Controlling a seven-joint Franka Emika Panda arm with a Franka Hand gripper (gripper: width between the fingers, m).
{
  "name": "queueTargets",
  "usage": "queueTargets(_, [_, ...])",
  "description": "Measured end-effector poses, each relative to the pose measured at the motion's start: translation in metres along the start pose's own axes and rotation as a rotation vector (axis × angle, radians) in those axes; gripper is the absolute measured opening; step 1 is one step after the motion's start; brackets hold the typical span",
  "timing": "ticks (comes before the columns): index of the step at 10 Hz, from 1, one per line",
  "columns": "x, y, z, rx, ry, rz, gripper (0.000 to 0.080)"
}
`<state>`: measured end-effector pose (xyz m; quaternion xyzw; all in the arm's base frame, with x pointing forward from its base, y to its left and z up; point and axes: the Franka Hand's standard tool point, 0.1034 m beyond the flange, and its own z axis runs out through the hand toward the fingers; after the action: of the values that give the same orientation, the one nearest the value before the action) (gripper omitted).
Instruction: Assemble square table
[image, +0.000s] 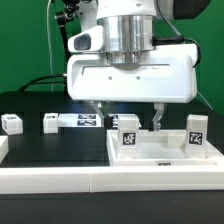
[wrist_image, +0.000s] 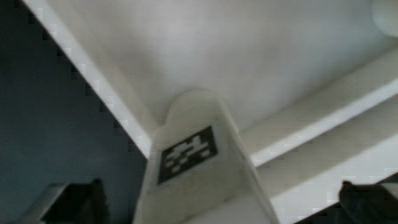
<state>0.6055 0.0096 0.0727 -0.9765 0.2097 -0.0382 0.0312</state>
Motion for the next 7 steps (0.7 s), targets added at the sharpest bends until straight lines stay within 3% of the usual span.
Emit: queueTargets(7, [0.0011, 0.0034, -0.0001, -0.030, -0.001, -0.427, 0.0649])
